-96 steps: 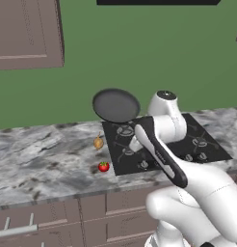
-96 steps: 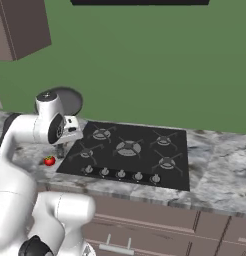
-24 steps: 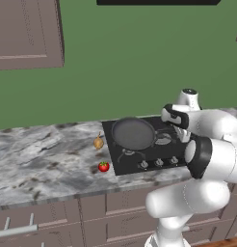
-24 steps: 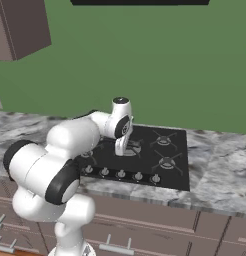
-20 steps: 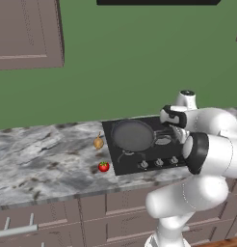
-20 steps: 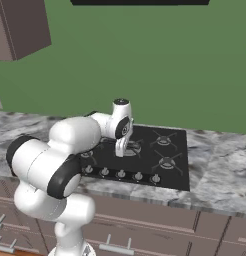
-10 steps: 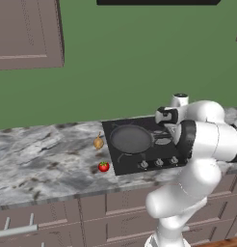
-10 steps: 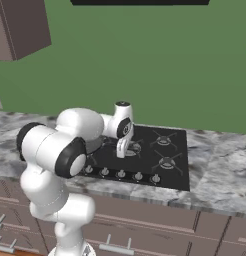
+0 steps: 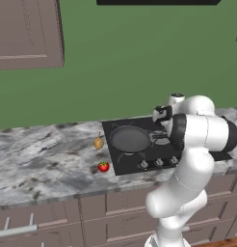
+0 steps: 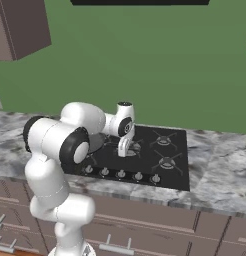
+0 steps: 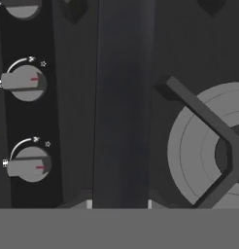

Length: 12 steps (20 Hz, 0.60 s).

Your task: Place the pan on the front left burner on the stove. Then place the tomato and the onion in the pan and turn on the front left burner.

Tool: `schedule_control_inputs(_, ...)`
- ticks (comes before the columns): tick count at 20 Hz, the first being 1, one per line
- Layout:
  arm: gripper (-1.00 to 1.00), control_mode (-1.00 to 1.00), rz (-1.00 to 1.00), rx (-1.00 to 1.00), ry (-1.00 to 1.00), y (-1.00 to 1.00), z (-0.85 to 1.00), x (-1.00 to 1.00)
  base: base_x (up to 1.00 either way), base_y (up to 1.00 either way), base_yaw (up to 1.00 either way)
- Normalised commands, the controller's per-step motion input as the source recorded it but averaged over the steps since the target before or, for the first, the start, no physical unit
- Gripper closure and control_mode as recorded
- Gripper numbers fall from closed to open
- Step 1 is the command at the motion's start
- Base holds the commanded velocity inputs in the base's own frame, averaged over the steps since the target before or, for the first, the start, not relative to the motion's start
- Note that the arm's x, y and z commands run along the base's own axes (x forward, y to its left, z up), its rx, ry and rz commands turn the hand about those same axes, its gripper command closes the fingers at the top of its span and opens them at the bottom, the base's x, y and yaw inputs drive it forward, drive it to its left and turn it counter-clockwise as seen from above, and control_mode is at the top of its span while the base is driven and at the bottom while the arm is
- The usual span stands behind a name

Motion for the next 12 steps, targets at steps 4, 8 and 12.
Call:
schedule_control_inputs(4, 1.00, -1.00, 0.00, 0.00, 0.00, 0.00, -0.16, 0.03, 0.00, 0.00, 0.00)
schedule_control_inputs(8, 1.00, -1.00, 0.00, 0.00, 0.00, 0.00, -0.19, 0.00, 0.00, 0.00, 0.00)
schedule_control_inputs(12, 1.00, -1.00, 0.00, 0.00, 0.00, 0.00, -0.17, 0.01, 0.00, 0.00, 0.00)
